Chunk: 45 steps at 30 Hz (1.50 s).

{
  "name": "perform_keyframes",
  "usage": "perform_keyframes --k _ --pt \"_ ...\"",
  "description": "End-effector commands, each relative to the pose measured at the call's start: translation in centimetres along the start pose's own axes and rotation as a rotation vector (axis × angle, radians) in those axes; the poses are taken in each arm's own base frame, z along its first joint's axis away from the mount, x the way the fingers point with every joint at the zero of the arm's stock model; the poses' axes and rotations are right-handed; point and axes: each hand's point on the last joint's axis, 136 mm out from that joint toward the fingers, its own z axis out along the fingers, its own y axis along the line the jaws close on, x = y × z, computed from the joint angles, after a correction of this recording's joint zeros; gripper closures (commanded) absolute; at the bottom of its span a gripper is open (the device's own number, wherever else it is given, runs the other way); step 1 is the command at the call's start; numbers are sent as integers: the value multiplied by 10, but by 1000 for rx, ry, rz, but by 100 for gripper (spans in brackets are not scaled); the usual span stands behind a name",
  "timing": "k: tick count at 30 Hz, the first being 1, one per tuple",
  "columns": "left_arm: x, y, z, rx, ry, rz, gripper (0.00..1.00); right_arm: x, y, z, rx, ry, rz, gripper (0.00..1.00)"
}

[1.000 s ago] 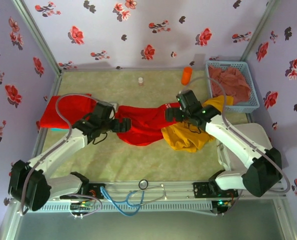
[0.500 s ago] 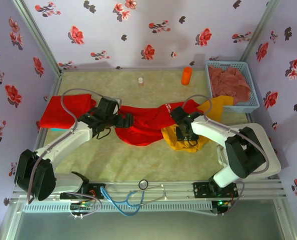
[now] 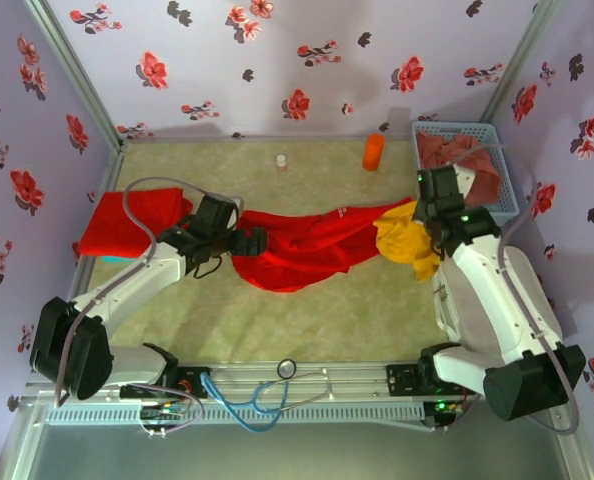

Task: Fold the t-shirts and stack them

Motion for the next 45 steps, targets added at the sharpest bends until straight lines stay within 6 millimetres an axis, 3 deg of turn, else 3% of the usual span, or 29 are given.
perform_keyframes --k 1,6,11,15,20,22,23,26,28,32,36,40,45 --pt "-7 2 -1 -12 -22 -16 1 -63 -14 -20 60 -219 107 100" --pt "-5 3 -4 -12 -23 -23 1 -130 -10 -25 45 -466 288 100" --pt "-1 5 -9 -9 -28 -33 2 -187 -19 -34 176 -665 373 100" --pt "3 7 -12 -9 -25 -37 2 -214 -42 -38 315 -798 452 100" --pt "5 8 -15 -9 -31 -34 2 -238 -46 -39 351 -894 449 100" --pt "5 8 -14 -8 -31 -37 2 -242 -44 -37 353 -910 443 98" --pt "5 8 -14 -8 -29 -39 2 -244 -46 -33 372 -902 433 90" --pt "7 8 -13 -9 -22 -47 2 -245 -41 -31 413 -868 362 83" --pt "9 8 -12 -7 -24 -51 2 -245 -38 -28 425 -818 300 70" --pt "10 8 -11 -3 -15 -50 2 -247 -39 -28 474 -741 253 61" --pt "12 8 -9 -5 -2 -44 2 -244 -43 -35 453 -748 299 39" --pt "12 7 -9 -1 -8 -47 2 -239 -31 -36 384 -738 274 22" --pt "12 7 -4 -8 12 -46 2 -214 2 -42 249 -674 177 17"
